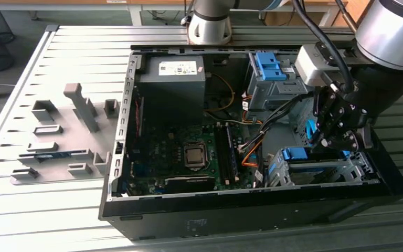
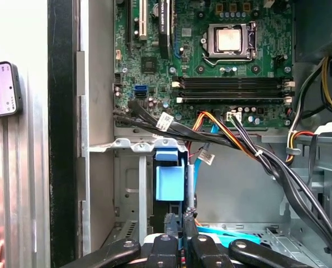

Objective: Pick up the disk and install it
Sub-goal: 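Insert the second disk wire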

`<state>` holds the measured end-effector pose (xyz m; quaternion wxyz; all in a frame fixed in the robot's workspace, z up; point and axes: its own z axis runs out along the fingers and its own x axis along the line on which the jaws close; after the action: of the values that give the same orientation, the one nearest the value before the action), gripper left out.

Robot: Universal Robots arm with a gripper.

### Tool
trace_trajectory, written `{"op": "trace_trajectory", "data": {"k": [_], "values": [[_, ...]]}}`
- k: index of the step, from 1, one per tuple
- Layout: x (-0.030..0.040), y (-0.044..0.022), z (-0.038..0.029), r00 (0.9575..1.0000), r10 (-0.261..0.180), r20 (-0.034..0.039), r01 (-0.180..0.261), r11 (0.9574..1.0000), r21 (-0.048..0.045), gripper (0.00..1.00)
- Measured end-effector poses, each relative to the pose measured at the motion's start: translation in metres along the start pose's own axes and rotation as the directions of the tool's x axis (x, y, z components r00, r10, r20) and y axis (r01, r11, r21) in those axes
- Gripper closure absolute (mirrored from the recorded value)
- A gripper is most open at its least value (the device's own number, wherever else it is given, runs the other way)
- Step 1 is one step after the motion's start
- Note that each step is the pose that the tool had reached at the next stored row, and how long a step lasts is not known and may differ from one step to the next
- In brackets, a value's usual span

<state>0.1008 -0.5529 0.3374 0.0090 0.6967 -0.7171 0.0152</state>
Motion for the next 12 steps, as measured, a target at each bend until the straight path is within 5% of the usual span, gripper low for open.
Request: {"op": "trace_trajectory", "data": {"k": [12], "values": [[0.0010,-0.0017,0.0034,1.0000,0.000,0.0000,0.000,1.0000,0.0000,0.84]]}}
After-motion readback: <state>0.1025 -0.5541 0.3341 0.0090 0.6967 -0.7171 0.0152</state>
